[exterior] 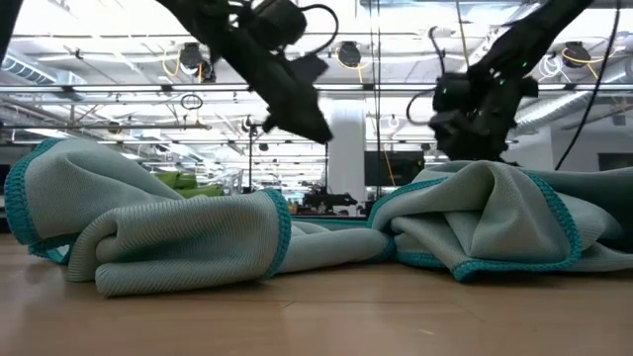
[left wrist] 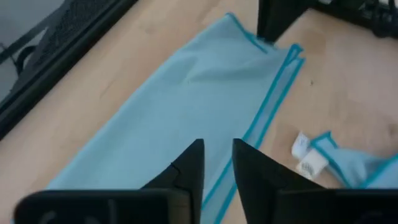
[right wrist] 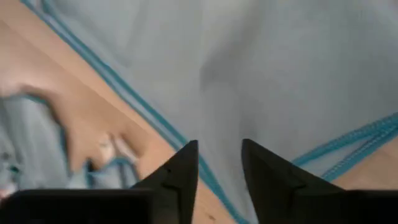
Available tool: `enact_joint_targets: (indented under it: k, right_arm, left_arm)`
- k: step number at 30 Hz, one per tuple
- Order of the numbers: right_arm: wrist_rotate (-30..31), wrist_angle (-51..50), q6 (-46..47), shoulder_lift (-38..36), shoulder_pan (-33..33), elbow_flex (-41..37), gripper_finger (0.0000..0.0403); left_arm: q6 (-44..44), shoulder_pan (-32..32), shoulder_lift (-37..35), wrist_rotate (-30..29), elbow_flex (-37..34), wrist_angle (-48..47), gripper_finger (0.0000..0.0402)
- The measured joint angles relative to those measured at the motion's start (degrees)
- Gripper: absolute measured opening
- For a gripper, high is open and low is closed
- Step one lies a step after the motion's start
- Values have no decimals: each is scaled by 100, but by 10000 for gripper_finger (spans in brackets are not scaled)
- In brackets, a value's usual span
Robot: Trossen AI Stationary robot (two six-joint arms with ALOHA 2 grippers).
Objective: Fold microfiber towels
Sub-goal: Fold the top center blue microfiber cloth
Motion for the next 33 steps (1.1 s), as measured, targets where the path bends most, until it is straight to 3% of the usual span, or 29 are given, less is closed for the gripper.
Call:
enact_joint_targets:
  k: [4, 8, 17, 23, 28, 33]
  right_arm:
    - [27, -13, -260, 430, -88, 4, 76]
    - [174, -331, -414, 578, -123, 4, 56]
    - [-6, -684, -153, 305, 587, 4, 70]
    - [4, -621, 132, 341, 924, 4, 70]
    - [144, -711, 382, -43, 676, 105, 70]
    - [464, -629, 462, -175, 491, 188, 71]
  left_arm:
    - [-208, -190, 427, -16, 142, 555, 55]
    - [-212, -296, 873, -19, 432, 519, 35]
    - [-564, -200, 1747, -18, 457, -244, 3]
    - [-450, -118, 1734, 68, 473, -1279, 18]
    - [154, -42, 1627, 1129, 481, -2332, 10]
    - [100, -42, 1257, 1158, 435, -2249, 8]
